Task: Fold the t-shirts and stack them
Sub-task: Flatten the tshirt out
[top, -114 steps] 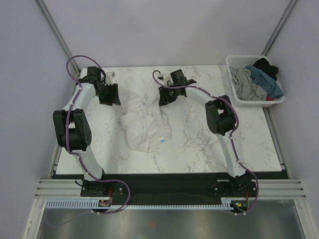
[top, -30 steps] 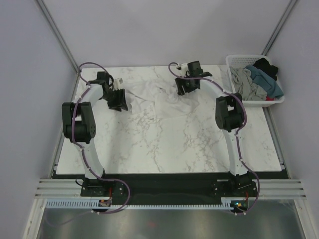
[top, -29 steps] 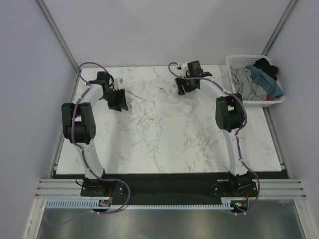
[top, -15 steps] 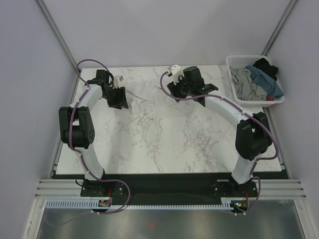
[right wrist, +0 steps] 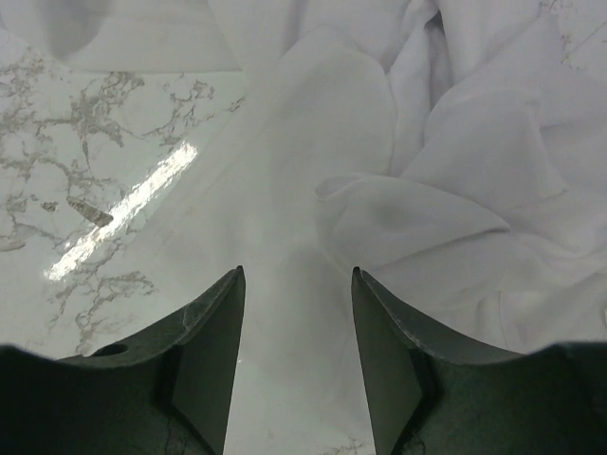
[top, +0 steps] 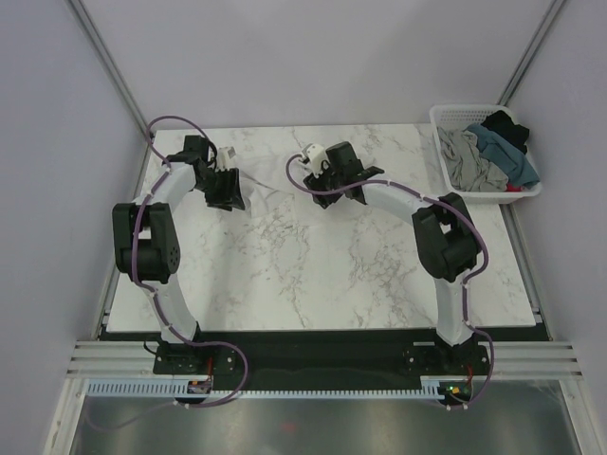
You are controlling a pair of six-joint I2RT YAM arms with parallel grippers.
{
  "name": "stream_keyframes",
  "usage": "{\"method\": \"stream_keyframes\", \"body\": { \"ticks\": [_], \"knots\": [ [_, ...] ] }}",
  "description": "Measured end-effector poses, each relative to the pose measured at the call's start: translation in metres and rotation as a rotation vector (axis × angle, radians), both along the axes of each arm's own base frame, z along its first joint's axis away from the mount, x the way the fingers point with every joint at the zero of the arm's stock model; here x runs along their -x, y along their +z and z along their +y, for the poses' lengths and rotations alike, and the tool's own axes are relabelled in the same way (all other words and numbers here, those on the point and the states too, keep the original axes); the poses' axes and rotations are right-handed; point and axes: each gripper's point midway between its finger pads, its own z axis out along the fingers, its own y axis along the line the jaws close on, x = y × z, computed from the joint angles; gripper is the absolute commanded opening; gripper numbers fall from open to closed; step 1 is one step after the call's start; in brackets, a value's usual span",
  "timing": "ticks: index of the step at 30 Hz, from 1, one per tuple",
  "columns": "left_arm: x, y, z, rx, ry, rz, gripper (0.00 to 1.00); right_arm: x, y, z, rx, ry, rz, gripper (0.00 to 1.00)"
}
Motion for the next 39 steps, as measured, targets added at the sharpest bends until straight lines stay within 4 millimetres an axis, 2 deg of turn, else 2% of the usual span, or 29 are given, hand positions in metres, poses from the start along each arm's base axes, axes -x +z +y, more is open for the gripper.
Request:
{"method": "stream_keyframes", "body": {
  "ticks": [5,10,17,23,27,28,29,36,39],
  "knots": [
    [0.007,-0.005,0.001,0.0,0.001,0.019,0.54,-0.016,0.005,0.012,-0.018,-0.001,-0.025,0.57],
    [0.007,-0.004,0.001,0.0,0.002,0.015,0.54,-0.023,0.012,0.02,-0.034,0.004,-0.046,0.57],
    [0.007,-0.004,0.001,0.0,0.002,0.014,0.54,-0.021,-0.004,0.021,-0.012,0.0,-0.018,0.57],
    [0.007,-0.004,0.001,0.0,0.002,0.014,0.54,-0.02,-0.006,0.021,-0.003,-0.003,-0.017,0.57],
    [0.006,-0.004,0.001,-0.001,0.002,0.014,0.54,-0.02,-0.007,0.022,0.001,-0.004,-0.018,0.52],
    [0.006,-0.004,0.001,0.0,0.002,0.013,0.54,-0.021,-0.007,0.022,0.002,-0.005,-0.02,0.44],
    [0.006,-0.004,0.001,0.0,0.002,0.013,0.54,-0.022,-0.009,0.022,0.009,-0.007,-0.023,0.41],
    [0.006,-0.004,0.001,0.0,0.002,0.012,0.54,-0.027,-0.026,0.016,0.054,-0.042,-0.014,0.39],
    [0.006,-0.003,0.001,0.0,0.002,0.011,0.54,-0.027,-0.03,0.012,0.075,-0.05,-0.014,0.25]
  ]
}}
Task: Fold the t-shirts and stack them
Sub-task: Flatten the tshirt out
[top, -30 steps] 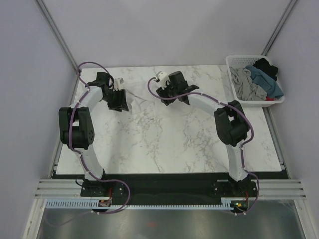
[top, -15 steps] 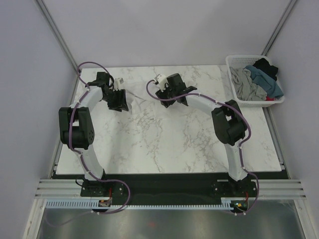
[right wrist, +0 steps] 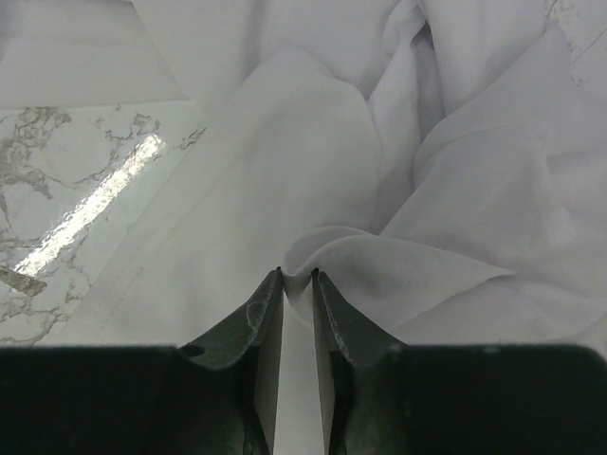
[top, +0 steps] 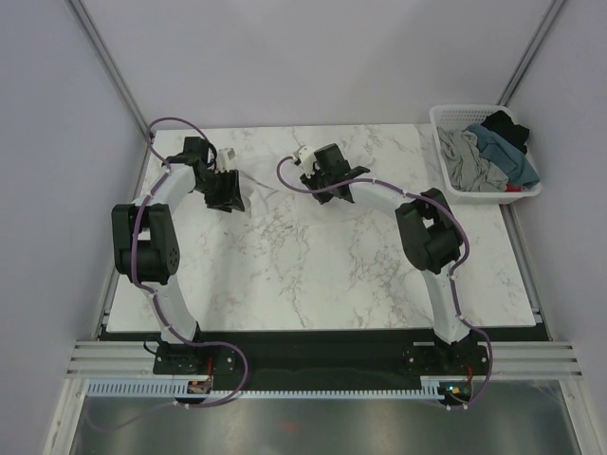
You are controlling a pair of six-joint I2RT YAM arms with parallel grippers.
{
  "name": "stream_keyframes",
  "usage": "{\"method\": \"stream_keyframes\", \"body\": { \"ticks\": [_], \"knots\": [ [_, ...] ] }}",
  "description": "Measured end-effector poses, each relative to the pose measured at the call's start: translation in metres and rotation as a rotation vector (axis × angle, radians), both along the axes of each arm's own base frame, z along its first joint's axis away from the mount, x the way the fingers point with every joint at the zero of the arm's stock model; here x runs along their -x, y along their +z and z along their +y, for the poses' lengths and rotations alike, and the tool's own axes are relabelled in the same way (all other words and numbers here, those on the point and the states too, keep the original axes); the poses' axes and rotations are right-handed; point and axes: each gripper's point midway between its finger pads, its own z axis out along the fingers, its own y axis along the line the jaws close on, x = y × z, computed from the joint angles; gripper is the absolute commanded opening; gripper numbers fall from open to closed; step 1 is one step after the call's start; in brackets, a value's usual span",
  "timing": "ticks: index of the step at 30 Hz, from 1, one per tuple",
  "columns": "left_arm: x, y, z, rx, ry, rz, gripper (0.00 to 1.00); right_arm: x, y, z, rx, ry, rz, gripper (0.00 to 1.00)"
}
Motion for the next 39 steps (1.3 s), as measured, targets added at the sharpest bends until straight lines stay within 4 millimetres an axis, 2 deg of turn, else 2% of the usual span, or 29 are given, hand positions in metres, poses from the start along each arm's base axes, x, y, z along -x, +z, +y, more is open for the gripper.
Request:
{"method": "stream_keyframes", "body": {
  "ticks": [5,8,11,14,18,23,26,29,31,34,39],
  "knots": [
    [0.0,0.0,0.0,0.0,0.0,0.0,0.54,-0.001,-0.001,-0.002,0.014,-0.009,-0.006,0.2],
    [0.0,0.0,0.0,0.0,0.0,0.0,0.54,-0.003,0.002,-0.001,0.016,-0.01,-0.015,0.13],
    [0.0,0.0,0.0,0.0,0.0,0.0,0.55,-0.007,0.008,-0.001,0.02,-0.01,-0.035,0.02],
    [-0.003,0.001,0.003,-0.019,0.007,-0.008,0.55,-0.011,0.019,-0.004,0.031,-0.015,-0.065,0.0],
    [-0.021,0.018,0.011,-0.05,0.027,-0.055,0.56,-0.015,0.054,-0.009,0.033,-0.026,-0.136,0.0],
    [-0.068,0.053,0.017,-0.07,0.043,-0.183,0.58,-0.018,0.118,-0.018,0.015,-0.044,-0.261,0.0],
    [-0.087,0.061,0.02,-0.083,0.05,-0.222,0.58,-0.017,0.15,-0.026,0.003,-0.058,-0.324,0.0],
    [-0.102,0.06,0.023,-0.097,0.06,-0.237,0.59,-0.017,0.168,-0.034,-0.002,-0.076,-0.358,0.0],
    [-0.114,0.055,0.027,-0.105,0.069,-0.24,0.59,-0.019,0.171,-0.039,0.002,-0.087,-0.367,0.0],
    [-0.129,0.042,0.04,-0.133,0.094,-0.232,0.58,-0.019,0.163,-0.046,0.022,-0.1,-0.356,0.0],
    [-0.154,0.032,0.072,-0.206,0.149,-0.253,0.55,-0.017,0.15,-0.053,0.047,-0.103,-0.331,0.0]
  ]
}}
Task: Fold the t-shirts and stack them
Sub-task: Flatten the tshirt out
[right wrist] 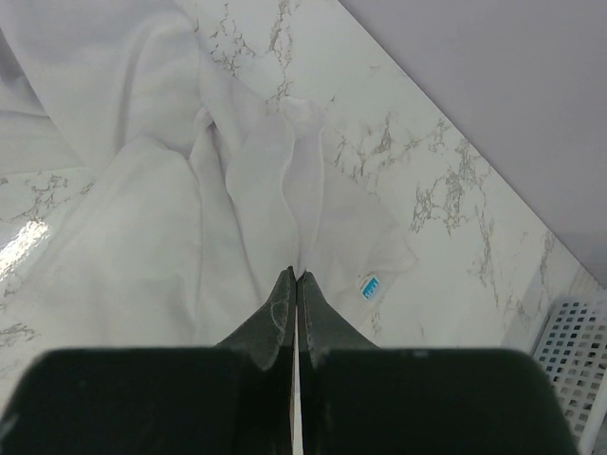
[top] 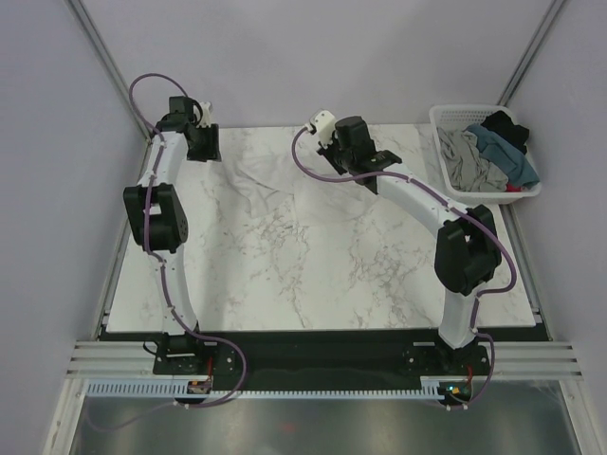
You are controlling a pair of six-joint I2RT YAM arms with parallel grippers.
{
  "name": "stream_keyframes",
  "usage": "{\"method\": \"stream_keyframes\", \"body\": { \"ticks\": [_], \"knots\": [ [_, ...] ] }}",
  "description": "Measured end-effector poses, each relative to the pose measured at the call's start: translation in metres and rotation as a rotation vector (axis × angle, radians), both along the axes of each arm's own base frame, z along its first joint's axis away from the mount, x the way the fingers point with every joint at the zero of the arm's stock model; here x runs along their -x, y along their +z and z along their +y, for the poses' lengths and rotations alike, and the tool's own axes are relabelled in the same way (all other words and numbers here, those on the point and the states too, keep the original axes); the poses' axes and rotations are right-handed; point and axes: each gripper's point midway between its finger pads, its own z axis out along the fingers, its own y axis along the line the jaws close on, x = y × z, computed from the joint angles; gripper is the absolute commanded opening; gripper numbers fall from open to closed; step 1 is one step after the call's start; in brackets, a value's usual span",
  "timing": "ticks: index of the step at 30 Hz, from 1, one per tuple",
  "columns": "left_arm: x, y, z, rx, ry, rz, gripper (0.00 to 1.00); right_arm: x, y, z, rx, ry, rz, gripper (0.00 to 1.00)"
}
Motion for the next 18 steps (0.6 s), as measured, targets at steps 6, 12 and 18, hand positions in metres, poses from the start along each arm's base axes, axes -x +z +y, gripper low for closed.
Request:
{"method": "stream_keyframes", "body": {
  "ticks": [6,12,18],
  "knots": [
    [-0.018,-0.006,0.029,-0.04,0.041,-0.027,0.54,0.0,-0.001,0.0,0.002,0.0,0.001,0.0],
    [-0.018,-0.038,0.033,-0.027,0.043,0.027,0.54,0.0,-0.001,0.0,0.001,0.0,0.001,0.0],
    [-0.019,-0.071,0.027,0.007,0.022,0.08,0.54,0.0,-0.001,0.0,0.002,0.0,0.001,0.0]
  ]
}}
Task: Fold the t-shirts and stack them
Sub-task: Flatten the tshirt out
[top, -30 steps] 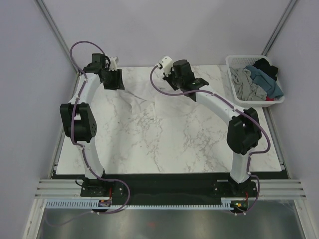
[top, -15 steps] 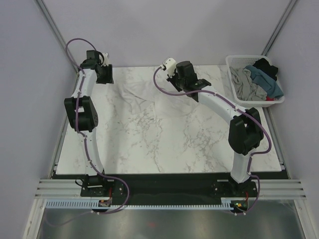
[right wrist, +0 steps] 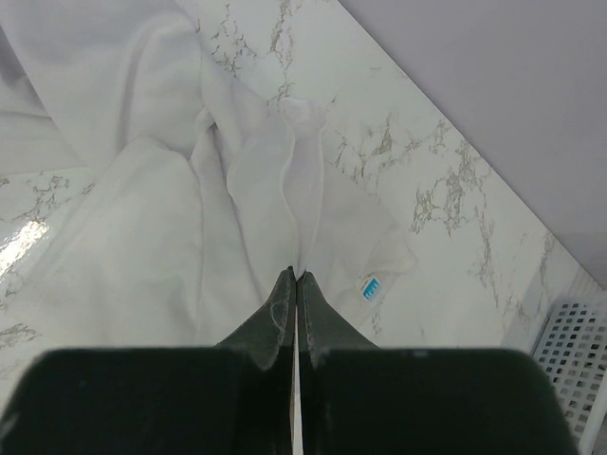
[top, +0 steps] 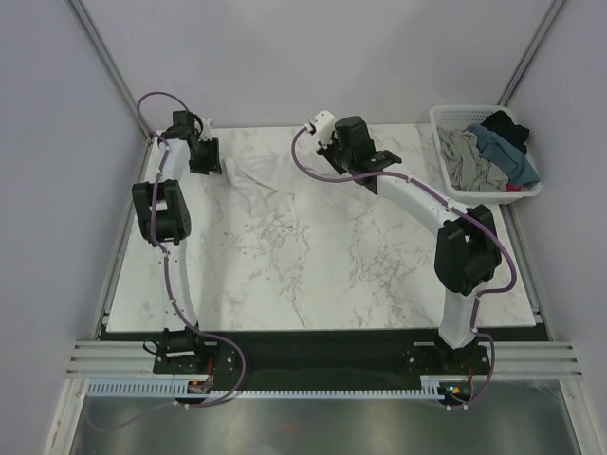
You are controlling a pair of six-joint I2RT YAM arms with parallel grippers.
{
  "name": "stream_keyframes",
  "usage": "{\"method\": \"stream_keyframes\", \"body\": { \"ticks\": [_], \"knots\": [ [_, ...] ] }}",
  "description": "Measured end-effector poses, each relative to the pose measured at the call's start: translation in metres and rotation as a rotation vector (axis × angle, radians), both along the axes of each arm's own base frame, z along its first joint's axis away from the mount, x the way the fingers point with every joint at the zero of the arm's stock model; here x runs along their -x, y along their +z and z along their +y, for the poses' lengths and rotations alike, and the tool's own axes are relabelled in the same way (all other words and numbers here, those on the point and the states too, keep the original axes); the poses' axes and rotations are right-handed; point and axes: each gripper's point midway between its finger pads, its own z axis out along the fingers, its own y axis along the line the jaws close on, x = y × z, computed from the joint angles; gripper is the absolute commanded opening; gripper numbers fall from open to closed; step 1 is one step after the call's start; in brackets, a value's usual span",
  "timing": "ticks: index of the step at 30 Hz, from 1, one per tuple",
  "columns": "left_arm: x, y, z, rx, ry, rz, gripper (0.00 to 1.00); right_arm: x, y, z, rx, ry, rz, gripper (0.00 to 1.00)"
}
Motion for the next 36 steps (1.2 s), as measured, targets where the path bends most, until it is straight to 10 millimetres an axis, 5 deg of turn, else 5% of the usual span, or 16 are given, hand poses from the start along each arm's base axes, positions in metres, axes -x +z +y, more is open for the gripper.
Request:
{"method": "stream_keyframes", "body": {
  "ticks": [9,12,20,28,32,35,36],
  "knots": [
    [-0.017,-0.004,-0.005,0.017,-0.018,-0.032,0.46,-0.001,0.0,-0.003,0.007,-0.013,-0.004,0.0],
    [-0.025,-0.001,-0.01,0.021,-0.03,-0.058,0.23,-0.001,0.0,-0.004,0.01,-0.016,-0.004,0.0],
    [-0.033,-0.001,-0.042,0.031,-0.099,-0.086,0.02,-0.001,-0.005,-0.006,0.025,-0.022,-0.001,0.0],
    [-0.031,0.01,-0.052,0.053,-0.126,-0.097,0.02,0.002,-0.015,-0.013,0.055,-0.032,0.013,0.0],
    [-0.02,0.053,-0.046,0.079,-0.126,-0.136,0.02,0.002,-0.016,-0.02,0.062,-0.044,0.014,0.0],
    [-0.009,0.112,-0.046,0.098,-0.136,-0.219,0.02,-0.002,-0.005,-0.033,0.054,-0.072,-0.004,0.0],
    [-0.002,0.147,-0.046,0.102,-0.146,-0.277,0.02,-0.004,0.002,-0.04,0.049,-0.087,-0.015,0.0]
  ]
}}
